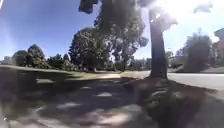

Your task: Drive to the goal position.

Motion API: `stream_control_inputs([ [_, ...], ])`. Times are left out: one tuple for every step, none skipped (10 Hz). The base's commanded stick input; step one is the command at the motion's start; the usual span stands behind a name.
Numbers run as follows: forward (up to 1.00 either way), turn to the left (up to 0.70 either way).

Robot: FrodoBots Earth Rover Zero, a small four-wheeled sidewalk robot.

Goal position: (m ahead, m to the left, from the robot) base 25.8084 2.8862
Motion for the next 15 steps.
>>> stream_control_inputs([
  [0.85, 0.00],
  [0.85, 0.00],
  [0.85, 0.00],
  [0.85, 0.00],
  [0.85, 0.00],
  [0.85, 0.00],
  [0.85, 0.00],
  [0.85, 0.00],
  [0.85, 0.00],
  [0.85, 0.00],
  [0.85, 0.00],
  [0.85, 0.00],
  [0.85, 0.00],
  [0.85, 0.00],
  [0.85, 0.00],
])
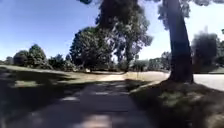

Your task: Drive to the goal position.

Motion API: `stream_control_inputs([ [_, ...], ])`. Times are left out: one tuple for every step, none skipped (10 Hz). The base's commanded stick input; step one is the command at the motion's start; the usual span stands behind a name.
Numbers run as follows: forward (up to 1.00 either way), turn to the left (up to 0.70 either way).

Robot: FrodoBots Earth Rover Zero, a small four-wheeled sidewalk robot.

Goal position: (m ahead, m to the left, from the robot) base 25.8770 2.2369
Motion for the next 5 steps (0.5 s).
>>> stream_control_inputs([
  [0.85, 0.00],
  [0.85, 0.00],
  [0.85, 0.00],
  [0.85, 0.00],
  [0.85, 0.00],
])
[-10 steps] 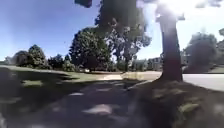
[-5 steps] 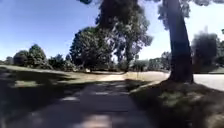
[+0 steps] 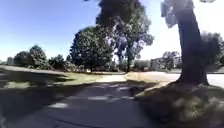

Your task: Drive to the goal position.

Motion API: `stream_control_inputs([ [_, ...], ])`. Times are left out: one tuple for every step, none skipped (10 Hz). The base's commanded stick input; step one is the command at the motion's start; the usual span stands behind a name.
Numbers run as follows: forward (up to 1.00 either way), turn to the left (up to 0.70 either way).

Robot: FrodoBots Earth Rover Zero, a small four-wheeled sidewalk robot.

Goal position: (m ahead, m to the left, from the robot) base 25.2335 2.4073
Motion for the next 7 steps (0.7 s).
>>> stream_control_inputs([
  [0.85, 0.00],
  [0.85, 0.00],
  [0.85, 0.00],
  [0.85, 0.00],
  [0.85, 0.00],
  [0.85, 0.00],
  [0.85, 0.00],
])
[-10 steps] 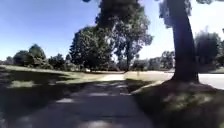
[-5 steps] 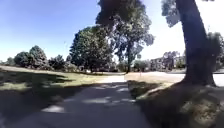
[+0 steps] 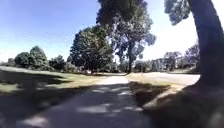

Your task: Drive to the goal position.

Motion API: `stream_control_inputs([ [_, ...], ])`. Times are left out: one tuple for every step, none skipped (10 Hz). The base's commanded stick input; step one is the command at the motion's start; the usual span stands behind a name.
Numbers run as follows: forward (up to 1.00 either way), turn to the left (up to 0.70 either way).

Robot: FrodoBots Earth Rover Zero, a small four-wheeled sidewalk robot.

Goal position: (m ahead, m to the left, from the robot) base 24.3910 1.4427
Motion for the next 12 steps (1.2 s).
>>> stream_control_inputs([
  [0.85, 0.00],
  [0.85, 0.00],
  [0.85, 0.00],
  [0.85, 0.00],
  [0.85, 0.00],
  [0.85, 0.00],
  [0.85, 0.00],
  [0.85, 0.00],
  [0.85, 0.00],
  [0.85, 0.00],
  [0.85, 0.00],
  [0.85, 0.00],
])
